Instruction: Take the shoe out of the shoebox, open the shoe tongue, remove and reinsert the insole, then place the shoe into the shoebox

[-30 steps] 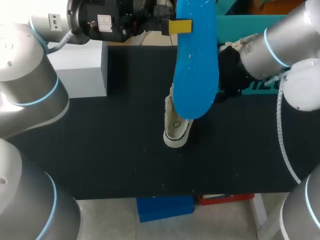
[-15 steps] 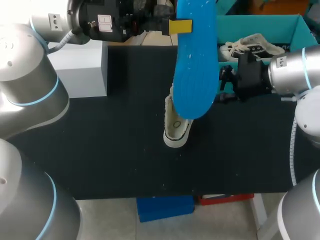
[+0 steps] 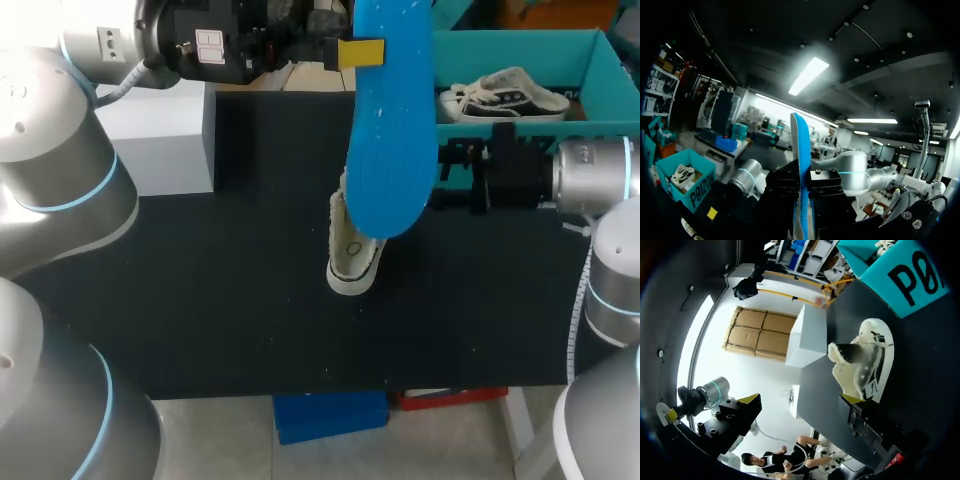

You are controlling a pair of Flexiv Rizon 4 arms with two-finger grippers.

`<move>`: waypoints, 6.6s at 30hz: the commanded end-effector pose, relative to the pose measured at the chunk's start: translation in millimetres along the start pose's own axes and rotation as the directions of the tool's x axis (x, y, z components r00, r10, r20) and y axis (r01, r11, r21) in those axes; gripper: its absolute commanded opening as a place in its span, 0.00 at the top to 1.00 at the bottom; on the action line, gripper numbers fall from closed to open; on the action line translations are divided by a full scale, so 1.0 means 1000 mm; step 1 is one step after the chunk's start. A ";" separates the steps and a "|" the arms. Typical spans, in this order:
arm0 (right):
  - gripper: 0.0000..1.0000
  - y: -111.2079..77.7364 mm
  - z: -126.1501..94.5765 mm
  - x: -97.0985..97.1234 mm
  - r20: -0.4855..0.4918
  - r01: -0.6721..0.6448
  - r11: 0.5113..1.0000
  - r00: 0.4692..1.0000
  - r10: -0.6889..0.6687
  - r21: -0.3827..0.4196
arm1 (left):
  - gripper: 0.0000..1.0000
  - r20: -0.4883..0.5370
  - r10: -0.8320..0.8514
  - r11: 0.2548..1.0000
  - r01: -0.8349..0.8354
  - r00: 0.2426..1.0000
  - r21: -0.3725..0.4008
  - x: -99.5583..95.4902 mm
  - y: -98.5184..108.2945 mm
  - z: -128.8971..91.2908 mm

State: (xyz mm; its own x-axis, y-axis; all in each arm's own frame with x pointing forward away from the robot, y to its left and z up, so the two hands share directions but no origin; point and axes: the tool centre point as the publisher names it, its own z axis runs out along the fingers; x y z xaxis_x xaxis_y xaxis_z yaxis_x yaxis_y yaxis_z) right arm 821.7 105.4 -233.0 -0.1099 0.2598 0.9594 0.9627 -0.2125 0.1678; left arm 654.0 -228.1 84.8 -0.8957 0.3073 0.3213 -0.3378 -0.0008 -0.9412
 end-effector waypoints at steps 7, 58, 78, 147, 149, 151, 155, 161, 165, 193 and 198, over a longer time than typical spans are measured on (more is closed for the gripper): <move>0.00 0.003 0.000 -0.001 -0.083 0.003 1.000 0.997 -0.002 0.006 | 1.00 0.002 0.001 1.000 -0.001 1.000 0.001 0.000 0.001 0.001; 0.00 0.003 0.000 -0.001 -0.083 0.003 1.000 0.997 -0.002 0.006 | 1.00 -0.079 0.612 0.786 -0.616 0.787 -0.046 -0.031 0.147 -0.011; 0.00 0.003 0.000 -0.001 -0.083 0.003 1.000 0.997 -0.002 0.006 | 1.00 -0.080 0.743 0.659 -0.748 0.664 -0.083 -0.047 0.198 -0.025; 0.00 0.003 0.000 -0.001 -0.083 0.003 1.000 0.997 -0.002 0.006 | 1.00 -0.250 0.860 -0.494 -0.850 -0.445 -0.186 -0.129 0.345 -0.079; 0.00 0.003 0.000 -0.001 -0.083 0.003 1.000 0.997 -0.002 0.006 | 1.00 -0.250 0.865 -0.484 -0.854 -0.435 -0.189 -0.142 0.342 -0.080; 0.00 0.003 0.000 -0.001 -0.083 0.003 1.000 0.997 -0.002 0.006 | 1.00 -0.260 0.863 -0.486 -0.853 -0.434 -0.189 -0.154 0.339 -0.080; 0.00 0.003 0.000 -0.001 -0.083 0.003 1.000 0.997 -0.002 0.006 | 1.00 -0.269 0.855 -0.499 -0.845 -0.444 -0.191 -0.175 0.329 -0.078; 0.00 0.003 0.000 -0.001 -0.083 0.003 1.000 0.997 -0.002 0.006 | 1.00 -0.279 0.840 -0.523 -0.831 -0.464 -0.192 -0.198 0.314 -0.077; 0.00 0.003 0.000 -0.001 -0.083 0.003 1.000 0.997 -0.002 0.006 | 1.00 -0.281 0.837 -0.529 -0.825 -0.469 -0.198 -0.209 0.305 -0.078; 0.00 0.003 0.000 -0.001 -0.083 0.003 1.000 0.997 -0.002 0.006 | 1.00 -0.287 0.833 -0.537 -0.818 -0.473 -0.208 -0.211 0.300 -0.079; 0.00 0.002 0.002 -0.003 -0.069 -0.001 1.000 0.998 0.002 0.022 | 1.00 -0.287 0.833 -0.537 -0.818 -0.473 -0.208 -0.211 0.300 -0.079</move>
State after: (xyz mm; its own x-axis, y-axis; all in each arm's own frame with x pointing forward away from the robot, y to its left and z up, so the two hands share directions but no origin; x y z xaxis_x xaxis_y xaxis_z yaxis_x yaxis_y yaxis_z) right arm 825.3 102.5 -233.4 -0.1330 0.1793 0.9748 0.9647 -0.2020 0.1688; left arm 764.8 -216.9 -273.8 0.2243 0.1231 -0.9667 0.9741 -0.0560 0.2189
